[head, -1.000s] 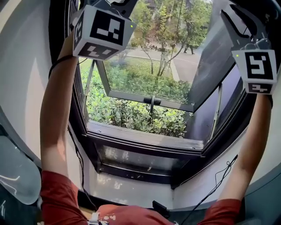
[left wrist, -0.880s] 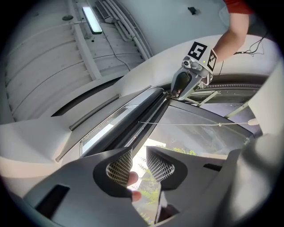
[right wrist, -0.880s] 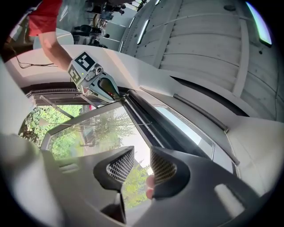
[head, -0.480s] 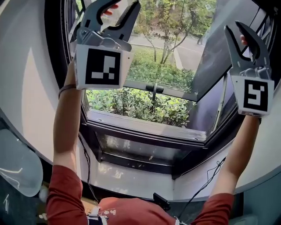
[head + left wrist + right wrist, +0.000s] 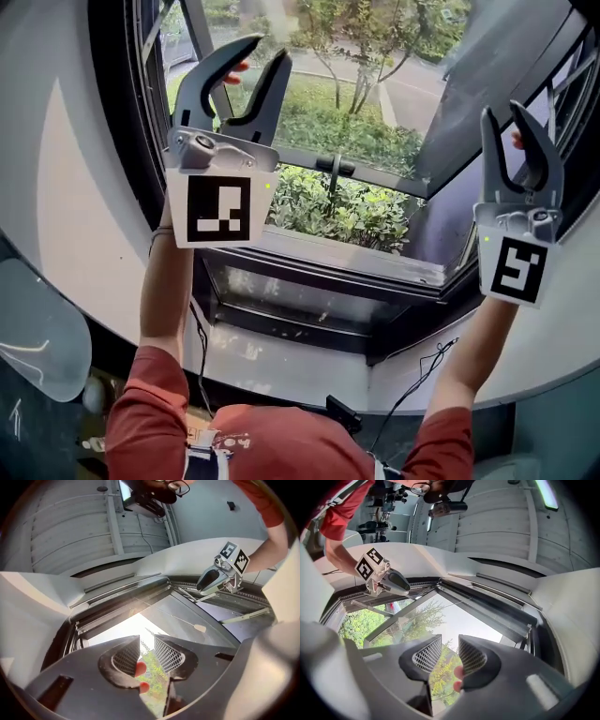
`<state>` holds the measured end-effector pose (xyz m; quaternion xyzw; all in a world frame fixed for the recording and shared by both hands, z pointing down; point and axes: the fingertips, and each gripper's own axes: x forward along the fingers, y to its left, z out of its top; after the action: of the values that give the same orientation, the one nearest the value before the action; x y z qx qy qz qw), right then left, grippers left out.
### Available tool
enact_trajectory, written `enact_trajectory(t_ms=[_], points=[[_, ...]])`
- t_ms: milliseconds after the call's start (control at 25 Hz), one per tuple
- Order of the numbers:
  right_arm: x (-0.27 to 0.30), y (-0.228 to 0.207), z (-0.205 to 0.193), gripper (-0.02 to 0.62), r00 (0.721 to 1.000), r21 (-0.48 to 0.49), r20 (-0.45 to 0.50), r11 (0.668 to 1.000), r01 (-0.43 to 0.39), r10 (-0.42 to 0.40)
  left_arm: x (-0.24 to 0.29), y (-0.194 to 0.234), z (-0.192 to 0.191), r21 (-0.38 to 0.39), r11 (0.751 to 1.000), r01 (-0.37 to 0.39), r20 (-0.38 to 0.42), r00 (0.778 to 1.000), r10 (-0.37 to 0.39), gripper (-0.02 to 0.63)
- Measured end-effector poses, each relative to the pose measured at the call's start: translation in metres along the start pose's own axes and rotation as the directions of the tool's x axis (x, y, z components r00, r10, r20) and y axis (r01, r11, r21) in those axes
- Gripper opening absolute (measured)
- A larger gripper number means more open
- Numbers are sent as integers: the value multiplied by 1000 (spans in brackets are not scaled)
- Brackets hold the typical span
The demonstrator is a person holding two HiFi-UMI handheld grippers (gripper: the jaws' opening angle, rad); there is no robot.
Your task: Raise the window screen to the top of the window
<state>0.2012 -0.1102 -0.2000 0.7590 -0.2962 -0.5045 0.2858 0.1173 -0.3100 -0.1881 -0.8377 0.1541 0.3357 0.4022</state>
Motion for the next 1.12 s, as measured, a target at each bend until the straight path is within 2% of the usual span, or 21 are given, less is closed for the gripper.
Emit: enact_trajectory(t_ms=[160, 440, 560, 920, 1040, 1120], points=[[-21, 19, -8, 120, 1000, 62, -5, 998, 14, -14, -20, -13, -15, -29, 1000, 0, -21, 1000, 0, 100], [-59, 49, -22, 120, 999, 132, -40, 991, 14, -9, -61, -36, -43, -144, 989, -9, -103, 995, -6, 100], [-74, 63, -28, 120, 999, 170, -50, 985, 12, -4, -78, -46, -49, -178, 984, -13, -109, 994, -6, 100], [-110, 111, -47, 120, 995, 282, -91, 960, -6, 33, -131, -79, -76, -306, 952, -33, -182, 983, -25, 100], [-122, 129, -59, 120, 991, 325, -123, 946, -3, 46, -146, -96, -93, -332, 943, -22, -234, 970, -60, 100], [-131, 142, -68, 120, 987, 357, -147, 934, -3, 59, -156, -107, -103, -371, 928, -20, -264, 961, -85, 100]])
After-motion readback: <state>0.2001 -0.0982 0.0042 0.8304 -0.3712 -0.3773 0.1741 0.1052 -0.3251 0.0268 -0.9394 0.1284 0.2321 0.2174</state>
